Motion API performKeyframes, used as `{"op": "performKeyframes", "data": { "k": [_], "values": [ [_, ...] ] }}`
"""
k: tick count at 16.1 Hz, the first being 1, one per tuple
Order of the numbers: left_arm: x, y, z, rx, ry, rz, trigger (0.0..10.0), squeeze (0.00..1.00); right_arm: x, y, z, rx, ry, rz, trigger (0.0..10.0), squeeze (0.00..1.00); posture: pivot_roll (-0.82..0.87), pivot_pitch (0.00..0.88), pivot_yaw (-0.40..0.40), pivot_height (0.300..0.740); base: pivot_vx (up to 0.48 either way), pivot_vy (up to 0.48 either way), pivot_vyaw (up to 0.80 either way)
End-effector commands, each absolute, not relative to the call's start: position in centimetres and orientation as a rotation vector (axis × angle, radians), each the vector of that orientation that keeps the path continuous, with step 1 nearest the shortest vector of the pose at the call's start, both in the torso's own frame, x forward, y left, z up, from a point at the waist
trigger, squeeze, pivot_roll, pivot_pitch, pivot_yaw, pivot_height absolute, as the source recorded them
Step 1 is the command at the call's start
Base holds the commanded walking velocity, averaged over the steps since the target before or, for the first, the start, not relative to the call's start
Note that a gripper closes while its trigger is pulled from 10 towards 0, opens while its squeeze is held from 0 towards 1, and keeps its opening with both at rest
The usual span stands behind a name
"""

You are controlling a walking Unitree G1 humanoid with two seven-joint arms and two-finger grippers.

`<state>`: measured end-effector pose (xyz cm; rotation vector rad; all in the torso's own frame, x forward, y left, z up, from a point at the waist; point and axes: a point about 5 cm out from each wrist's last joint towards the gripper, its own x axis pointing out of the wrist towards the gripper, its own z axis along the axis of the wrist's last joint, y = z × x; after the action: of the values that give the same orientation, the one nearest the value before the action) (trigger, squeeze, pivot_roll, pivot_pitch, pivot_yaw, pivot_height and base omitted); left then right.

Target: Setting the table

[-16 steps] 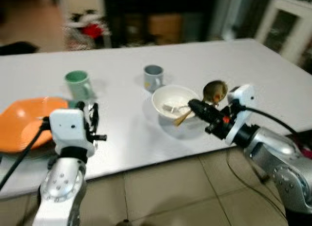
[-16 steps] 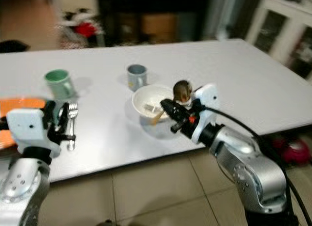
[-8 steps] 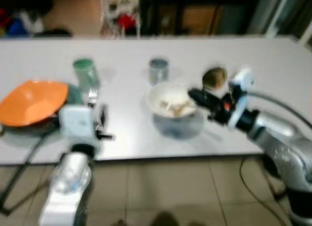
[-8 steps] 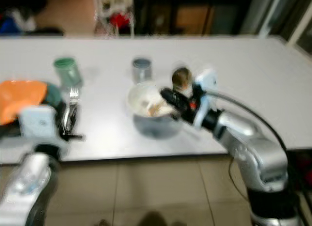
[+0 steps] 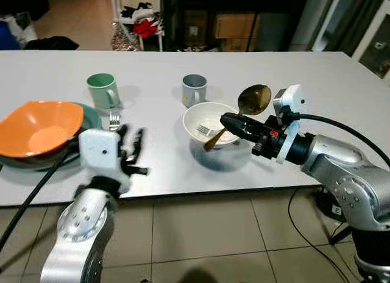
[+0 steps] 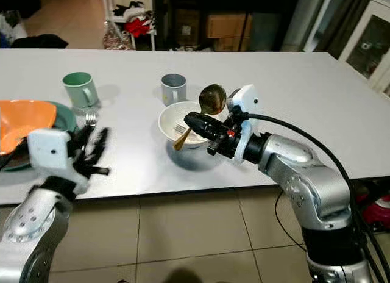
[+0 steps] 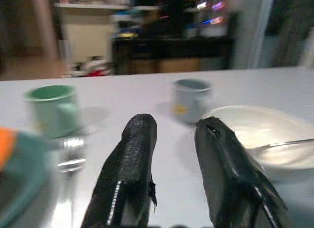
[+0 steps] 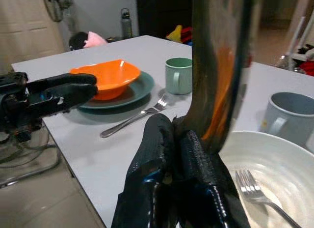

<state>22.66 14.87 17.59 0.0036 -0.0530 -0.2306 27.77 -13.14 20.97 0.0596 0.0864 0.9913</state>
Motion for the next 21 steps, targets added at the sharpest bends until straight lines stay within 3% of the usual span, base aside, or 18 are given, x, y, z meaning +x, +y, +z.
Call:
{"op": "performKeyframes", "data": {
  "k": [1, 4, 8, 9, 11, 12, 18, 19, 20, 21],
  "values": [
    [22.8, 14.3, 17.8, -0.023, -0.055, -0.304, 10.0, 1.0, 27.8, -13.0, 21.6, 0.06, 0.061, 1.027, 10.0, 0.0, -0.05, 0.0, -0.023, 0.74, 0.0, 0.0, 0.0],
    [24.5, 12.4, 19.1, -0.049, -0.051, -0.69, 10.0, 1.0, 28.1, -12.2, 22.2, 0.024, 0.062, 1.202, 10.0, 0.0, -0.04, 0.0, -0.01, 0.74, 0.0, 0.0, 0.0],
    [25.9, 12.0, 18.8, -0.007, 0.01, -0.871, 10.0, 1.0, 28.3, -11.9, 23.5, -0.014, 0.044, 1.309, 10.0, 0.0, -0.05, 0.0, 0.005, 0.74, 0.0, 0.0, 0.0],
    [26.1, 12.0, 18.7, -0.064, 0.026, -0.912, 10.0, 0.78, 28.2, -11.9, 23.8, -0.017, 0.041, 1.339, 10.0, 0.0, -0.05, 0.0, 0.009, 0.74, 0.0, 0.0, 0.0],
    [25.7, 11.9, 18.9, -0.189, 0.041, -1.028, 10.0, 0.16, 28.1, -12.0, 23.9, -0.018, 0.041, 1.374, 10.0, 0.0, -0.05, 0.0, 0.012, 0.74, 0.0, 0.0, 0.0],
    [25.5, 11.8, 18.9, -0.225, 0.047, -1.076, 10.0, 0.0, 28.1, -12.0, 24.0, -0.018, 0.042, 1.389, 10.0, 0.0, -0.05, 0.0, 0.012, 0.74, 0.0, 0.0, 0.0],
    [25.5, 12.2, 18.7, -0.285, 0.067, -1.146, 10.0, 0.0, 27.9, -11.9, 23.9, -0.016, 0.056, 1.445, 10.0, 0.0, -0.05, 0.0, 0.008, 0.74, 0.0, 0.0, 0.0],
    [25.1, 11.9, 17.7, -0.217, 0.132, -1.173, 8.1, 0.0, 28.0, -11.8, 24.1, 0.0, 0.042, 1.446, 10.0, 0.0, -0.04, 0.0, 0.008, 0.74, 0.0, 0.0, 0.0],
    [25.0, 11.8, 17.5, -0.198, 0.146, -1.178, 8.1, 0.0, 28.0, -11.8, 24.2, 0.003, 0.038, 1.445, 10.0, 0.0, -0.04, 0.0, 0.008, 0.74, 0.0, 0.0, 0.0],
    [24.7, 11.5, 16.9, -0.182, 0.179, -1.202, 0.0, 0.0, 28.1, -11.8, 24.3, 0.008, 0.03, 1.442, 10.0, 0.0, -0.04, 0.0, 0.008, 0.74, 0.0, 0.0, 0.0]
  ]
}}
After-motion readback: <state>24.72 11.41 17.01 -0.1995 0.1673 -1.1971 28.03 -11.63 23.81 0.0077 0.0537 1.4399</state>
